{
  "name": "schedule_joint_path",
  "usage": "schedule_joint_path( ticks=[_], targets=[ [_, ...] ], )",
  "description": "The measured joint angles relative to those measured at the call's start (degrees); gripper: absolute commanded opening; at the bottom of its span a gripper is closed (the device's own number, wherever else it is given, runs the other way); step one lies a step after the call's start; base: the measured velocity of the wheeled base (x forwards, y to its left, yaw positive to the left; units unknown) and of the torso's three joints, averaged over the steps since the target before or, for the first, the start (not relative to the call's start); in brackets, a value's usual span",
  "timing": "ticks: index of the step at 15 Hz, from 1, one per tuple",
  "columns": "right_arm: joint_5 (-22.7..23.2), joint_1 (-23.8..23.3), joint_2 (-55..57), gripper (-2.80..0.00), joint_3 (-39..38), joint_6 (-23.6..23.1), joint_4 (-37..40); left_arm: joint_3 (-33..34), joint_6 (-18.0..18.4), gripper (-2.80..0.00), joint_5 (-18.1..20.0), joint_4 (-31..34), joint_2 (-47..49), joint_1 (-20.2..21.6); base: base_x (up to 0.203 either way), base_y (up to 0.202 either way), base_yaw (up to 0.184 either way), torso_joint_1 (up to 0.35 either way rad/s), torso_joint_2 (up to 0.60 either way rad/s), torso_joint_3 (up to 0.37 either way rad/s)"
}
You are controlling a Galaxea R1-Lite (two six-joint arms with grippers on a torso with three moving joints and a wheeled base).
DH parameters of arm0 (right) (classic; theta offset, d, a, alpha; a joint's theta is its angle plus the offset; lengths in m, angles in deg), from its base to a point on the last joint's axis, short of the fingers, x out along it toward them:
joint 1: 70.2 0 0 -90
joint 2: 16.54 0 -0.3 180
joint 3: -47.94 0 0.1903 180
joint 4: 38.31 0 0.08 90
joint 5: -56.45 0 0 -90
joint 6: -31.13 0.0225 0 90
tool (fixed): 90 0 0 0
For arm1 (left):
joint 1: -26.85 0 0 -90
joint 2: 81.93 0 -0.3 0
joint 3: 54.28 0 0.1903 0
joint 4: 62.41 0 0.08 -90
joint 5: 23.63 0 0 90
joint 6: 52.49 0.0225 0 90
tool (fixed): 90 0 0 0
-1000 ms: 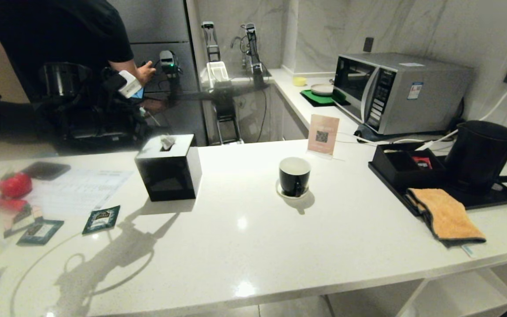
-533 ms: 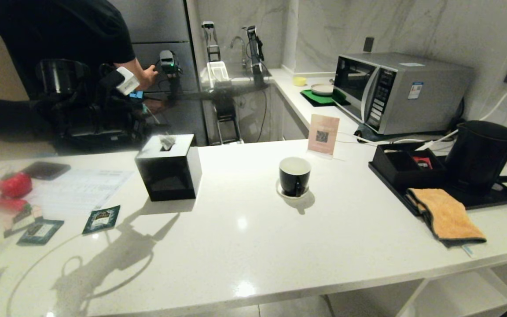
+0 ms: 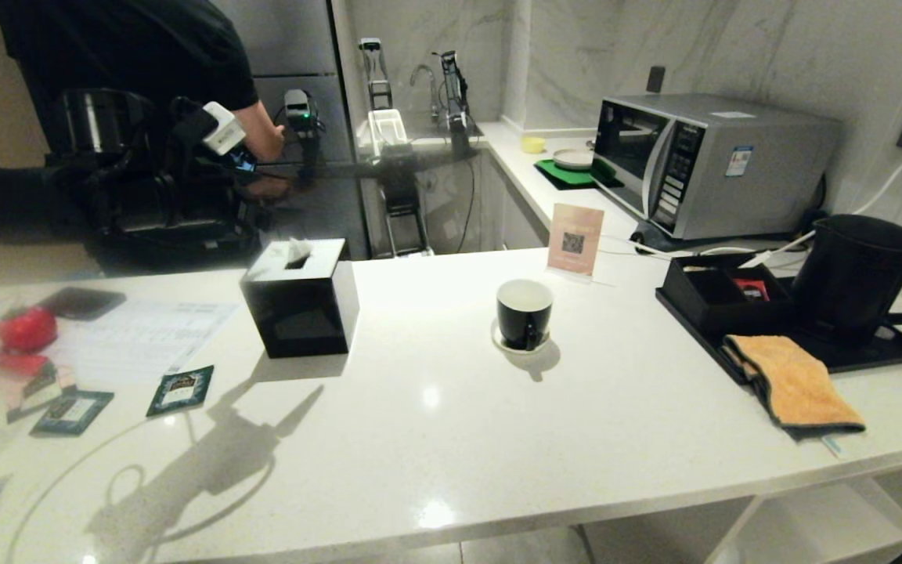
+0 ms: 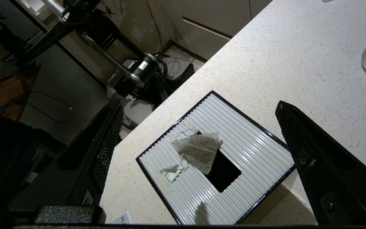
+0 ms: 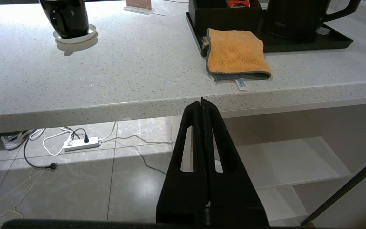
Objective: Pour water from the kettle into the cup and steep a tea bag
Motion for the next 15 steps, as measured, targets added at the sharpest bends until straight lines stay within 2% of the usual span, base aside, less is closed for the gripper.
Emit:
schedule_joint_path(
  ticks=[6, 11, 15],
  targets=[
    [0.0, 0.0, 0.0, -2.8, 0.0, 0.02, -0.02, 1.02, 0.0, 0.0, -0.19, 0.11, -1.11, 0.05, 0.0, 0.0, 0.0, 0.0, 0.0, 0.0],
    [0.04, 0.0, 0.0, -2.8, 0.0, 0.02, -0.02, 1.19, -0.18, 0.0, -3.12, 0.69, -1.29, 1.18, 0.0, 0.0, 0.0, 0.0, 0.0, 0.0],
    [0.01, 0.0, 0.0, -2.8, 0.0, 0.02, 0.0, 1.24, -4.01, 0.0, -2.84, 0.13, -1.85, 1.44, 0.0, 0.0, 0.0, 0.0, 0.0, 0.0]
  ],
)
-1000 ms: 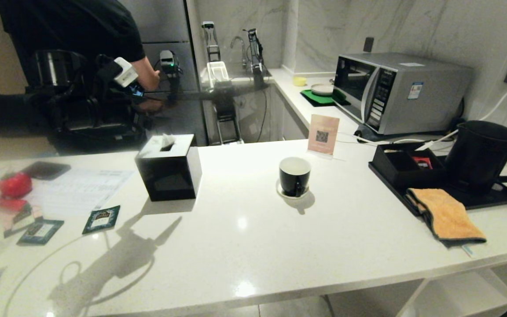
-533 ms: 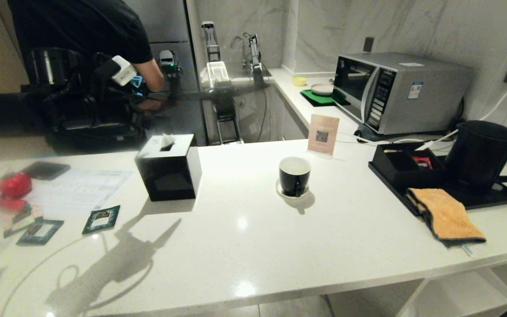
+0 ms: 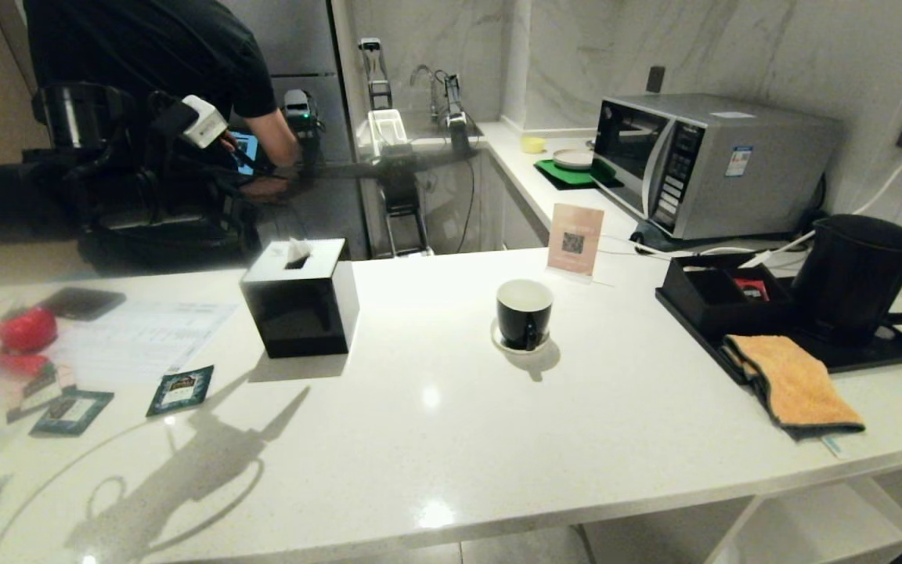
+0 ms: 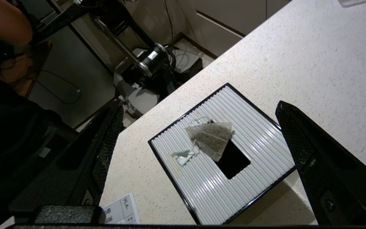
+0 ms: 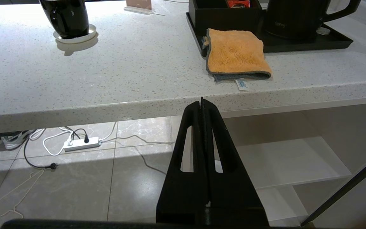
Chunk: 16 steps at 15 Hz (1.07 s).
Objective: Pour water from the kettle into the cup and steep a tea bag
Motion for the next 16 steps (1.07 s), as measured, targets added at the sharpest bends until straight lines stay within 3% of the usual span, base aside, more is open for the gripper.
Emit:
schedule_joint_path(
  ticks=[8, 9, 16],
  targets=[
    [-0.01, 0.0, 0.0, -2.8, 0.0, 0.0, -0.02, 3.33, -2.74, 0.0, 0.27, -0.11, -3.51, -0.02, 0.0, 0.0, 0.0, 0.0, 0.0, 0.0],
    [-0.01, 0.0, 0.0, -2.8, 0.0, -0.01, -0.01, 3.85, -2.73, -2.8, 0.28, -0.13, -3.92, 0.0, 0.0, 0.0, 0.0, 0.0, 0.0, 0.0],
    [-0.01, 0.0, 0.0, -2.8, 0.0, 0.0, -0.01, 4.61, -2.66, -2.8, -0.08, -0.13, -4.79, -0.06, 0.0, 0.0, 0.0, 0.0, 0.0, 0.0]
  ],
)
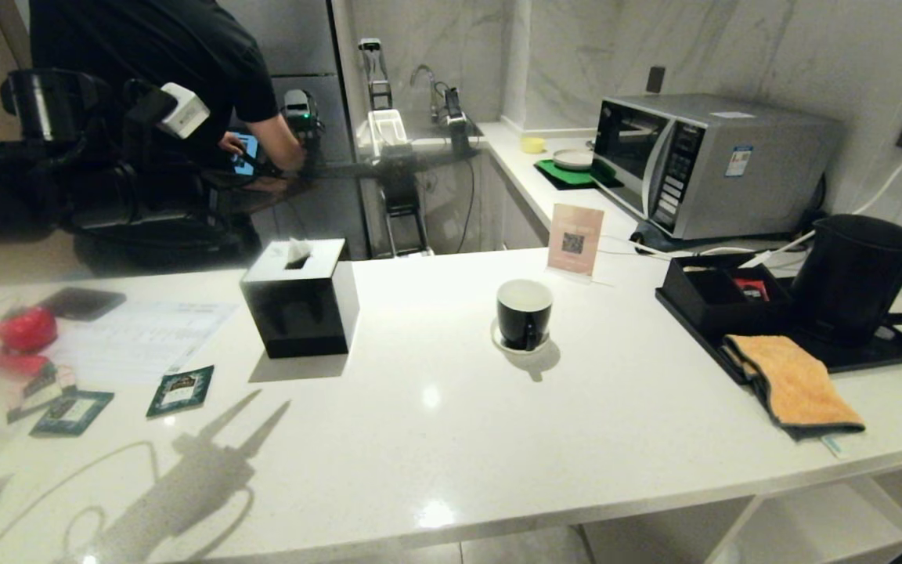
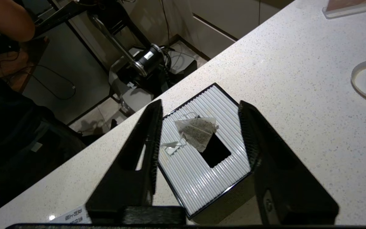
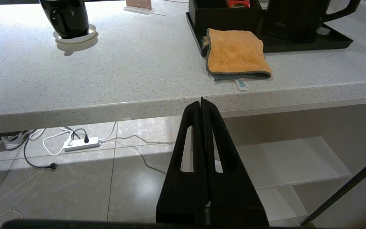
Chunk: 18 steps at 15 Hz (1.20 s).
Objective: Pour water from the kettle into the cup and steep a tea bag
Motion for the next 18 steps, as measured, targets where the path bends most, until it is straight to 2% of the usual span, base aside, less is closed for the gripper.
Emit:
schedule_joint_path(
  ticks=[5, 10, 14, 18],
  targets=[
    [0.0, 0.0, 0.0, -2.8, 0.0, 0.01, 0.0, -1.29, -0.13, -2.8, -0.63, 0.15, 2.17, 0.24, 0.0, 0.0, 0.0, 0.0, 0.0, 0.0],
    [0.01, 0.0, 0.0, -2.8, 0.0, 0.01, 0.01, -7.95, -0.19, -2.8, -2.03, 0.64, 8.01, -0.31, 0.0, 0.0, 0.0, 0.0, 0.0, 0.0],
    [0.0, 0.0, 0.0, -2.8, 0.0, 0.01, 0.01, -10.23, -0.21, -2.8, -3.7, 1.2, 12.02, -1.76, 0.0, 0.0, 0.0, 0.0, 0.0, 0.0],
    [0.01, 0.0, 0.0, -2.8, 0.0, 0.0, 0.01, -13.48, 0.74, -2.8, -4.74, 4.34, 14.93, -2.18, 0.0, 0.0, 0.0, 0.0, 0.0, 0.0]
  ],
)
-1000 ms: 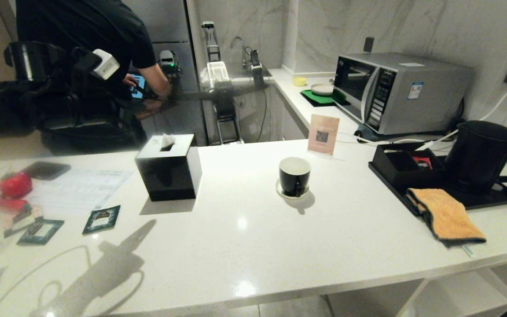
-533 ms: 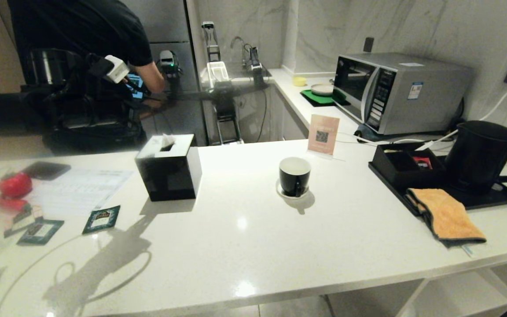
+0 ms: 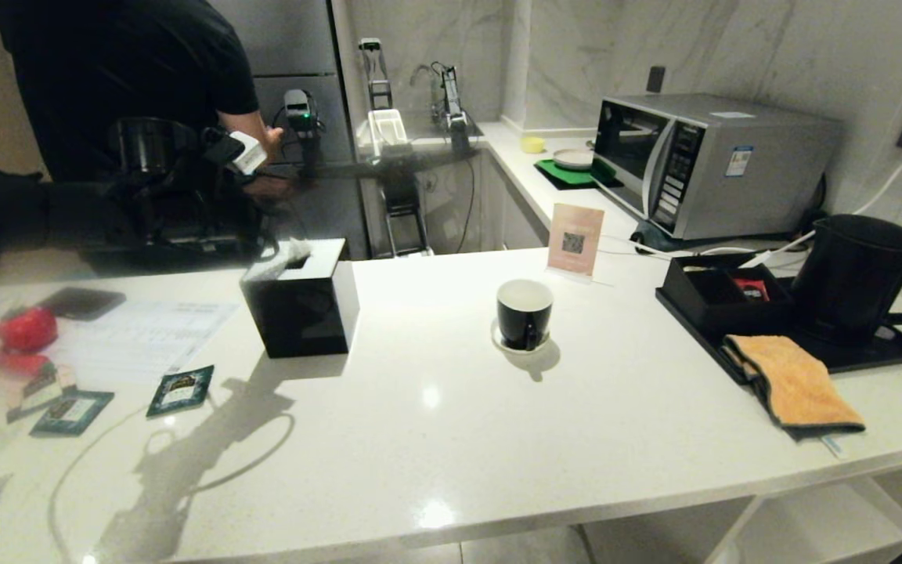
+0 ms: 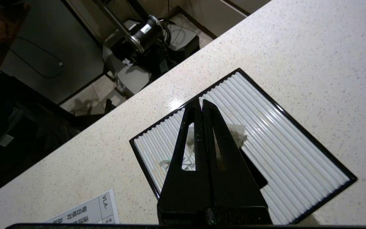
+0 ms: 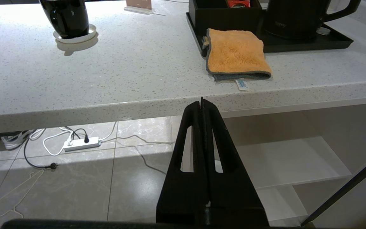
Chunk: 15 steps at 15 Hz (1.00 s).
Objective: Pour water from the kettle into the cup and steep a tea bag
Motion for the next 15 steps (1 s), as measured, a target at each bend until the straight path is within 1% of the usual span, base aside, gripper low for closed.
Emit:
schedule_joint_path(
  ticks=[3, 5, 9, 12, 15],
  targets=[
    [0.0, 0.0, 0.0, -2.8, 0.0, 0.0, 0.0, -3.38, 1.09, -2.8, -2.53, 1.11, 2.16, -0.1, 0.0, 0.0, 0.0, 0.0, 0.0, 0.0],
    [0.0, 0.0, 0.0, -2.8, 0.0, 0.01, 0.0, -5.1, 1.42, -2.8, -2.94, 2.84, 3.45, -0.1, 0.0, 0.0, 0.0, 0.0, 0.0, 0.0],
    [0.0, 0.0, 0.0, -2.8, 0.0, 0.0, 0.0, -8.31, 5.68, -2.8, -5.07, 8.43, 5.56, -0.03, 0.0, 0.0, 0.0, 0.0, 0.0, 0.0],
    [-0.01, 0.0, 0.0, -2.8, 0.0, 0.0, -0.01, -9.62, 7.91, -2.8, -5.21, 12.42, 6.53, 0.01, 0.0, 0.0, 0.0, 0.0, 0.0, 0.0],
    [-0.01, 0.0, 0.0, -2.8, 0.0, 0.0, 0.0, -9.79, 8.18, -2.8, -5.21, 12.93, 6.95, 0.01, 0.0, 0.0, 0.0, 0.0, 0.0, 0.0]
  ],
)
